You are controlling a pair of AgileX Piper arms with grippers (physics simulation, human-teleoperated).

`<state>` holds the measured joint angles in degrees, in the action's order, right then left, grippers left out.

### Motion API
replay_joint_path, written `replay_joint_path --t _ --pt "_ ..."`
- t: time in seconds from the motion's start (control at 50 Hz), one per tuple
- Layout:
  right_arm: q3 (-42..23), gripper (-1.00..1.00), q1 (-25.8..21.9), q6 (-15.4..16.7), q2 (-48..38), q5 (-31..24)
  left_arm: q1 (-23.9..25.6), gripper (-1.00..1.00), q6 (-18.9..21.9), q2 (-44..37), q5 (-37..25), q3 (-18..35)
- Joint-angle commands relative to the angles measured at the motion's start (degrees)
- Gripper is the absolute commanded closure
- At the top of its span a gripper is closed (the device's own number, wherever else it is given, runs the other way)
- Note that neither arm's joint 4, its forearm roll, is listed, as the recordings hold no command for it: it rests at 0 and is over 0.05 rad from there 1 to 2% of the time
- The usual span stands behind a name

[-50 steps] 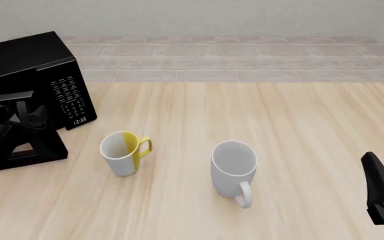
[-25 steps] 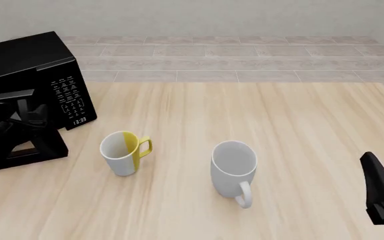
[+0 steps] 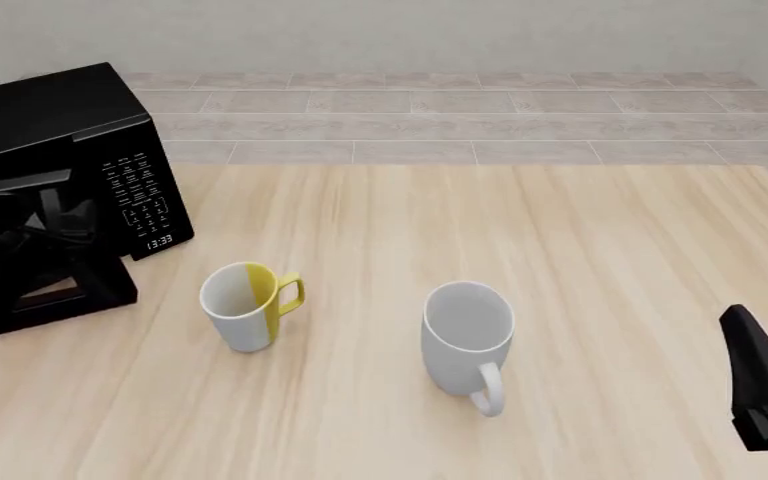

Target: Close the microwave.

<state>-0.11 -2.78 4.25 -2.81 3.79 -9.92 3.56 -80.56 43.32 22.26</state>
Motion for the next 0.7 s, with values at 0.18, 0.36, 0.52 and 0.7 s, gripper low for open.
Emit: replay_joint_path --t 0.18,0.36,0.52,0.7 --pt "0.07 -1.0 -0.35 -0.25 -1.01 0.91 -1.29 -1.0 1.73 -2.96 -0.51 5.05" --pt "0.09 -1.0 -0.35 -0.16 -1.06 0.99 -1.21 -1.0 1.94 -4.13 0.37 5.02" --pt "0.08 -1.0 -0.41 -0.09 -0.75 0.73 -1.57 -1.0 1.77 -5.12 0.04 5.99" --pt "0.09 -1.0 -0.34 -0.12 -0.87 0.73 -2.02 -1.0 1.68 -6.49 0.29 6.68"
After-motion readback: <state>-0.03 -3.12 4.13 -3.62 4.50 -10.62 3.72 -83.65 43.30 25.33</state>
